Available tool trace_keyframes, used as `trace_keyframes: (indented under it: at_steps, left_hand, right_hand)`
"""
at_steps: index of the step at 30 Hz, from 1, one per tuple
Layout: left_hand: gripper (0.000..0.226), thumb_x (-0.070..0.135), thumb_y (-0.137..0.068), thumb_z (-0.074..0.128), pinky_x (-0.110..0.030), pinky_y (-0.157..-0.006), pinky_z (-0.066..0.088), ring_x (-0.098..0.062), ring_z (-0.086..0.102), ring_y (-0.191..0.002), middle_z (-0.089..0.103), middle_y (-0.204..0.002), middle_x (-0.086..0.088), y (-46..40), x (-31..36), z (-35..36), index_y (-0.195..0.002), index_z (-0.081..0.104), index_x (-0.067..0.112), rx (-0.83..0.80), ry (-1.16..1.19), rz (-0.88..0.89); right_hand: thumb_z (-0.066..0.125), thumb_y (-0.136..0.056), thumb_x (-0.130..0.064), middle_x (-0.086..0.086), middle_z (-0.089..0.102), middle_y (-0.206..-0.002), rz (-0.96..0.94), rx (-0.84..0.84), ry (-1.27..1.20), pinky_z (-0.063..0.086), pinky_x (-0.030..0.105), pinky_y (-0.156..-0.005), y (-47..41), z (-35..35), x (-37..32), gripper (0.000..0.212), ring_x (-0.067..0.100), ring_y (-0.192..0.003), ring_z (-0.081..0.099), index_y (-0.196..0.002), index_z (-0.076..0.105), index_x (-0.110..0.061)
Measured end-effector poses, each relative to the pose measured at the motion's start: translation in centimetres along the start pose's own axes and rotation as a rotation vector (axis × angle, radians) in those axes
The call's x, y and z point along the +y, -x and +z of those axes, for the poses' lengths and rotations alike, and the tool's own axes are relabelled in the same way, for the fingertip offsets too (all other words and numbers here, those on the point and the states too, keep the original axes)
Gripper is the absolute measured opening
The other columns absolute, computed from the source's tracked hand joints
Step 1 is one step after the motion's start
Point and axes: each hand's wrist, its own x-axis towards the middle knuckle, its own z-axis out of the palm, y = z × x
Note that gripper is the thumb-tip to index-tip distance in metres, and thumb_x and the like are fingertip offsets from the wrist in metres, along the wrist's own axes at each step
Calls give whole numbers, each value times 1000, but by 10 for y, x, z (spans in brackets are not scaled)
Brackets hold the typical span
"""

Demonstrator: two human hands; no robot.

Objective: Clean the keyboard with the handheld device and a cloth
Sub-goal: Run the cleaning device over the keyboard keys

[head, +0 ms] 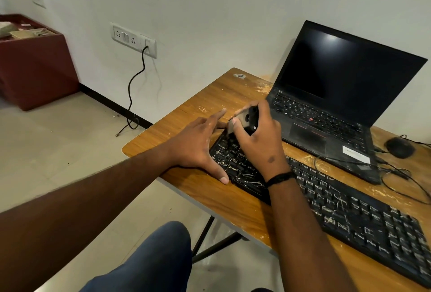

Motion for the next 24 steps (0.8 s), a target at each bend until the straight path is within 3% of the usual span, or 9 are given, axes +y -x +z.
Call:
trace_keyframes:
  at_steps: [2,5,7,12,17,21,24]
  left_hand:
    - [156,68,-45,88,-41,-120,21,-21,20,-150,23,-165,-1,1,0,0,-161,-9,29,-2,-4,-6]
    - [157,68,-45,89,-41,-120,22,-21,20,-150,24,-164,-2,0,-1,1,-161,-9,29,4,-9,-2]
    - [157,70,-44,87,-41,-120,21,-22,19,-150,22,-165,-2,0,-1,1,-161,-9,29,0,-5,-3]
    - [157,72,-43,87,-43,-119,23,-24,18,-151,19,-166,-2,-1,-3,2,-160,-10,32,-5,-13,-13]
    - [158,71,-44,89,-42,-119,23,-25,18,-151,19,-166,-3,-2,-5,4,-160,-10,32,4,-14,-14]
    - [158,68,-45,91,-42,-119,24,-23,20,-150,22,-165,-3,-2,-5,4,-161,-9,32,15,1,-9]
    - [158,69,-43,91,-43,-119,26,-24,21,-149,23,-164,-4,-3,-6,4,-160,-9,33,20,4,-11]
  right_hand:
    - [68,-89,-19,-4,62,-85,12,-25,-84,54,30,-54,1,-2,0,25,13,-72,64,-106,49,-18]
    - [69,-90,-21,-3,61,-87,32,-90,-59,48,16,-54,2,1,2,27,5,-71,61,-107,49,-17]
    - [69,-90,-22,-3,62,-90,34,-37,-18,47,13,-57,0,4,1,29,3,-76,60,-109,49,-16]
    - [68,-90,-19,-3,62,-86,17,-90,-145,52,24,-53,4,-1,1,23,12,-68,63,-104,50,-20]
    - [70,-89,-19,-5,62,-90,21,-31,-65,49,14,-59,2,4,-1,28,2,-77,62,-109,49,-17]
    - [69,-89,-20,-4,62,-85,26,-108,-156,56,34,-53,5,1,-2,23,15,-71,65,-103,50,-18]
    - [71,-89,-23,-6,61,-82,9,-110,-61,54,26,-56,3,6,-1,29,9,-69,62,-107,49,-16]
